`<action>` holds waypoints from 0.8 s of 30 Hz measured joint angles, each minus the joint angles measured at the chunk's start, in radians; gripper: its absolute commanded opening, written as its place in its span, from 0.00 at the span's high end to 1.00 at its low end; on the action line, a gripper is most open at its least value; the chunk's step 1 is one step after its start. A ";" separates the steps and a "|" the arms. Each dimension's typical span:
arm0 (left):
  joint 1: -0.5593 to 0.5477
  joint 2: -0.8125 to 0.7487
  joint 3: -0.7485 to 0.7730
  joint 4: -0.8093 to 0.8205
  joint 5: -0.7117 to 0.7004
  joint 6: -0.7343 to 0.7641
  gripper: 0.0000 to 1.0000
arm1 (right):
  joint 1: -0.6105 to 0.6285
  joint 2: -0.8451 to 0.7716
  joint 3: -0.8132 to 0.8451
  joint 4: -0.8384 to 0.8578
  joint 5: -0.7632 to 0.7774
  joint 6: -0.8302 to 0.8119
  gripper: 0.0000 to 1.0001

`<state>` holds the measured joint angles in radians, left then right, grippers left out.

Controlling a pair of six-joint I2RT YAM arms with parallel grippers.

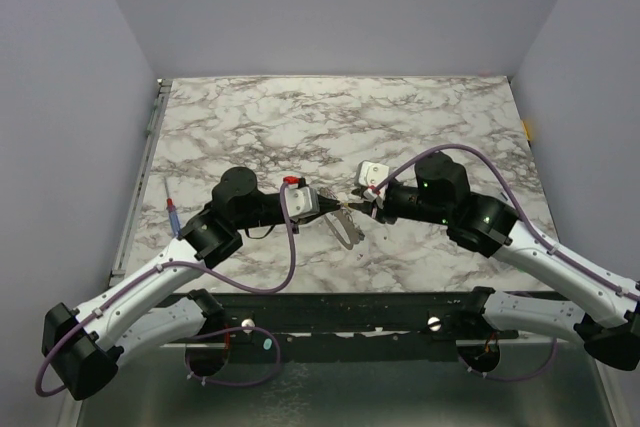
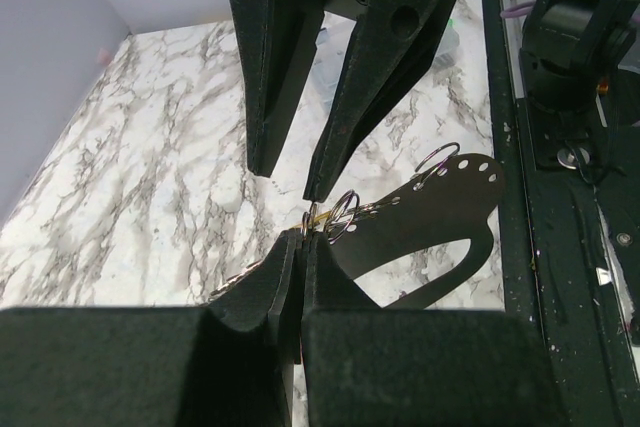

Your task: Put the keys on the keyring

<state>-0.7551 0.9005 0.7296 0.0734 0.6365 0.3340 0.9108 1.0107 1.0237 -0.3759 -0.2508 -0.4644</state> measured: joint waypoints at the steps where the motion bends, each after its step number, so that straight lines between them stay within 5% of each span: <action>1: 0.000 -0.001 0.000 0.000 0.000 0.000 1.00 | 0.000 0.001 0.000 0.003 -0.002 0.000 0.66; 24: 0.000 -0.015 0.000 -0.005 -0.009 -0.008 1.00 | 0.000 0.008 0.006 -0.025 -0.084 0.005 0.58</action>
<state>-0.7551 0.8856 0.7292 0.0685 0.6277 0.3256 0.9108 1.0191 1.0294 -0.4007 -0.3347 -0.4595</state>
